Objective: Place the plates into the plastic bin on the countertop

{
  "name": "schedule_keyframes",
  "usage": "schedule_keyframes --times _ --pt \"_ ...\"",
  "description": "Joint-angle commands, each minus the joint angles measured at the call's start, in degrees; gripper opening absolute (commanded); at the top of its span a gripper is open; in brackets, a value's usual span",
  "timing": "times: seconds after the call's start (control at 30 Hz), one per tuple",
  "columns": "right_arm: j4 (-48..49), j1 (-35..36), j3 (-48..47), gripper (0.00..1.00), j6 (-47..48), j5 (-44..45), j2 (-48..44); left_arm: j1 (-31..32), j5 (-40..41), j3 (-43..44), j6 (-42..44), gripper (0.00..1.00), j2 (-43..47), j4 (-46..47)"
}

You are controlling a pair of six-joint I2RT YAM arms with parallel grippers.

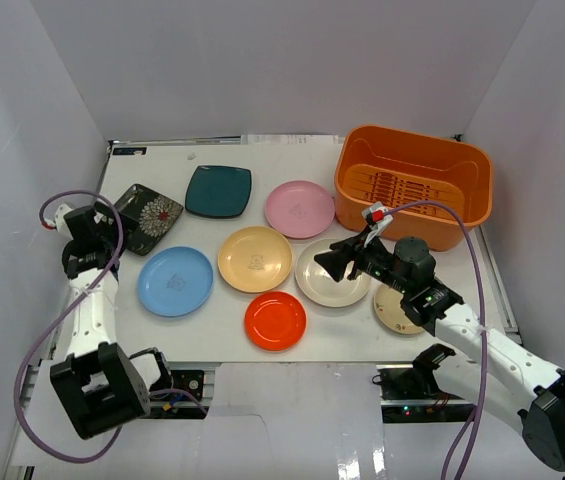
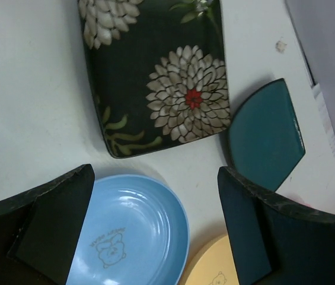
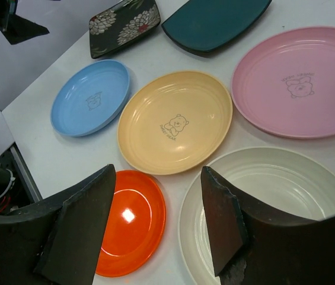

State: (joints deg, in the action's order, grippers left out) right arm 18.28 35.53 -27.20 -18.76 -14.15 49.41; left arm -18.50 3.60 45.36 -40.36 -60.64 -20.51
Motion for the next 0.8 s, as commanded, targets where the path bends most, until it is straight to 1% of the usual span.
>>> schedule_keyframes --times 0.0,0.1,0.2,0.23,0.3,0.33,0.4,0.53,0.57,0.63,0.77 --pt "0.9 0.1 0.4 0.65 1.5 2.6 -1.1 -7.0 -11.1 -3.6 -3.0 0.95 -3.1 6.8" --pt "0.3 0.1 0.2 0.65 1.7 3.2 -1.3 -10.2 -14.5 -7.9 -3.1 0.96 -5.3 13.0" --pt "0.3 0.1 0.2 0.65 1.6 2.6 -1.0 -12.5 -15.5 -8.1 -2.0 0.96 -10.5 15.7" --pt "0.4 0.1 0.1 0.65 1.5 2.5 -0.6 -13.1 -17.4 -8.2 -1.9 0.95 -13.2 17.1" --pt "0.4 0.1 0.1 0.65 1.4 2.4 -0.3 -14.8 -19.1 -8.5 -2.2 0.93 -15.5 20.1" --pt "0.4 0.0 0.3 0.65 1.3 2.5 -0.2 -15.1 -19.9 -8.6 -2.4 0.91 -17.4 21.8" --pt "0.5 0.1 0.5 0.65 1.3 2.6 -0.2 -15.5 -20.8 -8.5 -2.4 0.89 -19.4 25.0" --pt "1.2 0.0 0.7 0.65 1.3 2.1 0.4 -15.6 -23.1 -6.8 -3.4 0.84 -25.7 27.1" --pt "1.3 0.1 0.7 0.65 1.3 2.5 0.5 -15.6 -25.2 -6.5 -3.7 0.81 -28.5 27.5" --pt "1.3 0.1 0.7 0.65 1.3 3.0 1.3 -15.6 -26.5 -7.3 -5.3 0.80 -30.3 31.0" --pt "2.5 0.0 1.1 0.65 1.1 2.7 2.3 -15.6 -27.4 -7.4 -6.9 0.72 -35.0 35.2"
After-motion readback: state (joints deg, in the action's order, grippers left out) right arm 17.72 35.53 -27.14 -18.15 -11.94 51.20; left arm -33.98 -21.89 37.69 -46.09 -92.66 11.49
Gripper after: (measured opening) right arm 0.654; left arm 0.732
